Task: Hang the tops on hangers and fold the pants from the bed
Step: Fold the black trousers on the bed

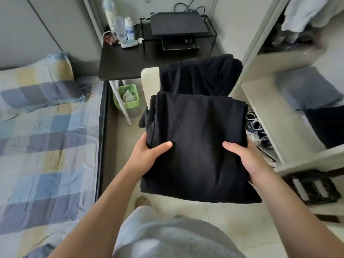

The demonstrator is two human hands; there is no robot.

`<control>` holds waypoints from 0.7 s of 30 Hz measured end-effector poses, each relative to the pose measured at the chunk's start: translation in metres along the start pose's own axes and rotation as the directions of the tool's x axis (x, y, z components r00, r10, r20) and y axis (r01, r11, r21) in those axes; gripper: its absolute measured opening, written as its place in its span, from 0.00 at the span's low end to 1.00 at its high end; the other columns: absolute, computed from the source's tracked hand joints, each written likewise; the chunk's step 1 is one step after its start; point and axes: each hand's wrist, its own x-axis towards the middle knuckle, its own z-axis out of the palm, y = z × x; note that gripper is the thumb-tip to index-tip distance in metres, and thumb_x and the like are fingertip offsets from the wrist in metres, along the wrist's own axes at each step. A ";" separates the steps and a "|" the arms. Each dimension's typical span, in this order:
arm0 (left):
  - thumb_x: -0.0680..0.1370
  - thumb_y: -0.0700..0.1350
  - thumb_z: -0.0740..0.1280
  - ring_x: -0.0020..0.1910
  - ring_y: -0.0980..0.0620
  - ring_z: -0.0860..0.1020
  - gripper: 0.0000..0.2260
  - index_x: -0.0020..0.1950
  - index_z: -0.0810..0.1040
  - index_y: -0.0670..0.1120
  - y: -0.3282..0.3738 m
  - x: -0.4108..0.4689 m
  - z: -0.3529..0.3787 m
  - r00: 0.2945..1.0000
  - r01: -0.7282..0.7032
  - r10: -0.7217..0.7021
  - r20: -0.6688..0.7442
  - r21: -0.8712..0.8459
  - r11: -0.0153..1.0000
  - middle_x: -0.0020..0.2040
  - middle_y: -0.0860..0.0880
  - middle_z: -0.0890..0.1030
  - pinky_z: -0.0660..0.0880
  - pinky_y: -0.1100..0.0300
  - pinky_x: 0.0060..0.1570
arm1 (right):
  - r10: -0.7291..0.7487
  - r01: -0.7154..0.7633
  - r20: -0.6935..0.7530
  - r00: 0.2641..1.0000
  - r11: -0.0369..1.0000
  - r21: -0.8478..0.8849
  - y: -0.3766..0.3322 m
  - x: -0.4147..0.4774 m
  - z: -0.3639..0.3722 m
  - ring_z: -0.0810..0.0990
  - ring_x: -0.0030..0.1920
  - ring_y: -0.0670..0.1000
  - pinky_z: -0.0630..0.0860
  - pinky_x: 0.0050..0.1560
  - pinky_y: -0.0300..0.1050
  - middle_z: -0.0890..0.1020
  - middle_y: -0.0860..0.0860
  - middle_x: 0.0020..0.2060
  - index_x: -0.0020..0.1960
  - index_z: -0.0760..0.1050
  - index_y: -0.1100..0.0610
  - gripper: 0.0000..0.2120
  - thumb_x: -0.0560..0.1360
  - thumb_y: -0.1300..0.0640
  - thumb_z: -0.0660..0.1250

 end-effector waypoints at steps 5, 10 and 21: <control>0.64 0.59 0.80 0.53 0.66 0.81 0.27 0.61 0.76 0.63 0.031 0.078 0.061 0.981 -0.025 0.008 0.191 0.086 0.996 0.55 0.65 0.83 0.78 0.72 0.44 | 0.077 -0.053 -0.184 0.980 0.990 0.129 -0.005 0.026 -0.055 0.86 0.52 0.52 0.83 0.42 0.43 0.86 0.48 0.55 0.62 0.79 0.47 0.24 0.67 0.53 0.76; 0.67 0.55 0.81 0.54 0.63 0.82 0.28 0.64 0.76 0.61 0.064 0.179 0.135 0.902 -0.046 -0.024 0.431 0.150 0.988 0.56 0.64 0.83 0.79 0.68 0.48 | 0.098 -0.006 -0.448 0.888 0.979 0.202 -0.025 0.062 -0.103 0.86 0.51 0.51 0.82 0.44 0.45 0.86 0.46 0.54 0.63 0.78 0.46 0.29 0.63 0.50 0.79; 0.65 0.58 0.79 0.47 0.60 0.84 0.18 0.51 0.77 0.66 0.124 0.332 0.285 0.724 -0.073 -0.178 0.667 0.330 0.941 0.48 0.64 0.84 0.80 0.59 0.47 | 0.248 0.119 -0.754 0.608 0.911 0.395 -0.058 0.118 -0.152 0.87 0.49 0.52 0.83 0.40 0.45 0.86 0.47 0.52 0.66 0.75 0.47 0.33 0.63 0.48 0.80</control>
